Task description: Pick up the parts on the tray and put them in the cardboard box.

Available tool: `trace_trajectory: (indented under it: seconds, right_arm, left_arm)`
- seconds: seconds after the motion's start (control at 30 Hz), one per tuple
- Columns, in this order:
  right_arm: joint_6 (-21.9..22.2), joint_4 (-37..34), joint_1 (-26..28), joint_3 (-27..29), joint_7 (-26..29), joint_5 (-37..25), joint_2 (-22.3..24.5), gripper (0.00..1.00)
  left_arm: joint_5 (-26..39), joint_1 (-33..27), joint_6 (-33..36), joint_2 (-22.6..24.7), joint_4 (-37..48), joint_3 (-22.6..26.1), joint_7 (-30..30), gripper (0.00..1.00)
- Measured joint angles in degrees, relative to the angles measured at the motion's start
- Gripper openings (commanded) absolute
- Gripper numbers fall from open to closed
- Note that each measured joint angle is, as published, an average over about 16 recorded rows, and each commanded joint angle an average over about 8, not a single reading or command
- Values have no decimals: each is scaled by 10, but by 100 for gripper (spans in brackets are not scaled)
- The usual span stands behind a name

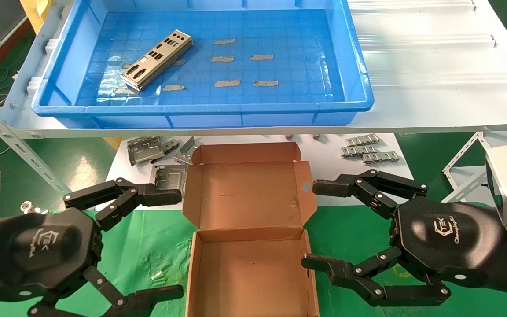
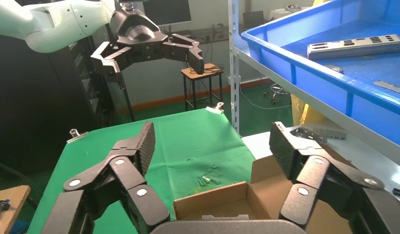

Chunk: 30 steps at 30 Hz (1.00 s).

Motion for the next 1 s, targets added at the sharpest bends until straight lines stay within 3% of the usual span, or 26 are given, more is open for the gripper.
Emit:
trace_trajectory:
  seconds: [0.2,0.23,0.47,0.5,1.0]
  right_arm:
    - [0,0,0,0,0,0,0,0]
    - [0,0,0,0,0,0,0,5]
    - [0,0,0,0,0,0,0,93]
    - [0,0,0,0,0,0,0,100]
    - [0,0,0,0,0,0,0,100]
  left_arm:
    - [0,0,0,0,0,0,0,100]
    - [0,0,0,0,0,0,0,100]
    - [0,0,0,0,0,0,0,100]
    - [0,0,0,0,0,0,0,100]
    - [0,0,0,0,0,0,0,100]
